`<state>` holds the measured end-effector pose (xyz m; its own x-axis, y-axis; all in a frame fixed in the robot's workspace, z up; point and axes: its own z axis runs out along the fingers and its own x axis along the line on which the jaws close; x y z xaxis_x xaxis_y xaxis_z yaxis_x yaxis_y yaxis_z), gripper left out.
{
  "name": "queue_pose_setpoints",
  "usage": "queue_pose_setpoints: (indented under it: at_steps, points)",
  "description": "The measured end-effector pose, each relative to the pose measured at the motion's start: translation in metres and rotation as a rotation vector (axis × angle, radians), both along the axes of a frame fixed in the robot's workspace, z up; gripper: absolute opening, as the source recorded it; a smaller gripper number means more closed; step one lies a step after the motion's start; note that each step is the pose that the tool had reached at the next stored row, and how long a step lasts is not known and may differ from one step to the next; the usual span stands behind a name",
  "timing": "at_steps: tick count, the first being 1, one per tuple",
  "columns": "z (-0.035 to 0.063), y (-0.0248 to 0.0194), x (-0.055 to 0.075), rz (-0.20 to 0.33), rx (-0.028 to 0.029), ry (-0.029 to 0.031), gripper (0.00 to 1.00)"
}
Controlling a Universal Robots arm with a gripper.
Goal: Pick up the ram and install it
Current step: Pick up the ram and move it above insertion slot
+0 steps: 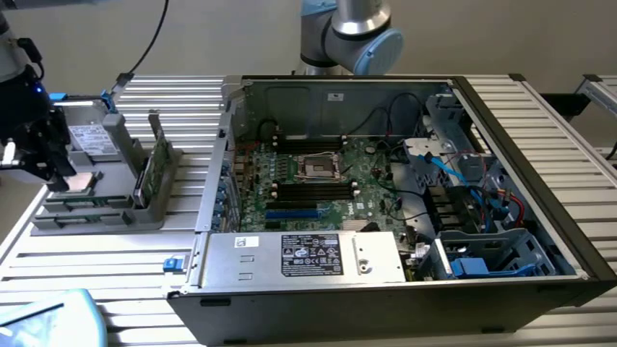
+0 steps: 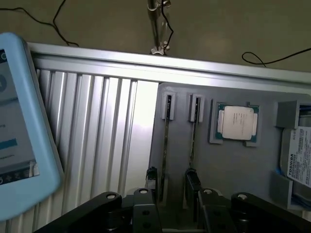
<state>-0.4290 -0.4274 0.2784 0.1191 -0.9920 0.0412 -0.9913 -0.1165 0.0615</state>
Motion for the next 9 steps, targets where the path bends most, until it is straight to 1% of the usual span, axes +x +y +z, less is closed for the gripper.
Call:
queue_pose_setpoints:
  at_steps: [9]
  points:
    - [-0.0165, 0.0, 0.0, 0.046, 0.0, -0.0001, 0.37]
